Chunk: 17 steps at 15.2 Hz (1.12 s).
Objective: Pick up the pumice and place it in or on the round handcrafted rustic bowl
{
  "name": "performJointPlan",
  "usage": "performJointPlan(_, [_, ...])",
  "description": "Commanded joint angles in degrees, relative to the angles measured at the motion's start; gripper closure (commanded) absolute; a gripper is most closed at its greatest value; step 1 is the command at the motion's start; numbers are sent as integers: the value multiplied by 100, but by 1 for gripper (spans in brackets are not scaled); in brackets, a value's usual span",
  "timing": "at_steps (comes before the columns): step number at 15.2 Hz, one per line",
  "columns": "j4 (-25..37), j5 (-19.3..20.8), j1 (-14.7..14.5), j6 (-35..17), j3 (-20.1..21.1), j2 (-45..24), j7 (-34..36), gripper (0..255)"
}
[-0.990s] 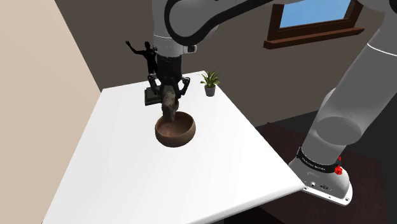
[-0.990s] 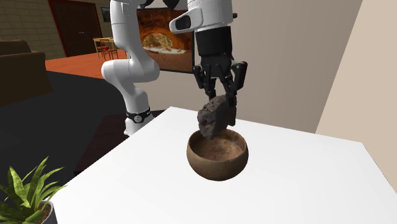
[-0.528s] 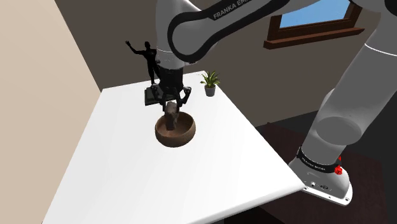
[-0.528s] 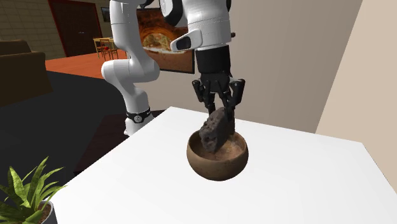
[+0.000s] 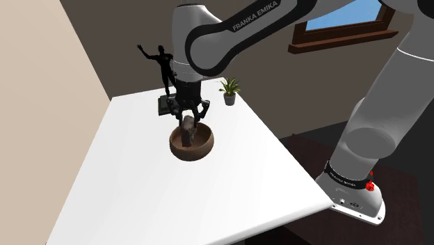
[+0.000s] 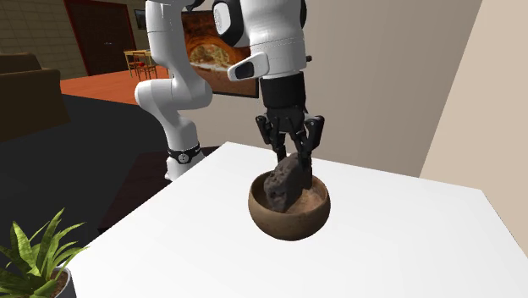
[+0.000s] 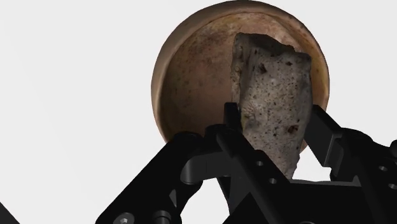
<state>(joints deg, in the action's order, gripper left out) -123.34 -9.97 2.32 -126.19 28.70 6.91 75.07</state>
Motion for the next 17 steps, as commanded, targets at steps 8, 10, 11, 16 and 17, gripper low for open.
performJointPlan(8, [0, 1, 0, -4, 0, -1, 1, 0])
performJointPlan(10, [193, -75, 15, 380, -62, 201, -60, 0])
performJointPlan(11, [300, -103, 24, 572, -94, 290, -84, 0])
performJointPlan(16, [390, -121, 28, 723, -121, 353, -99, 0])
performJointPlan(17, [390, -121, 28, 723, -121, 353, -99, 0])
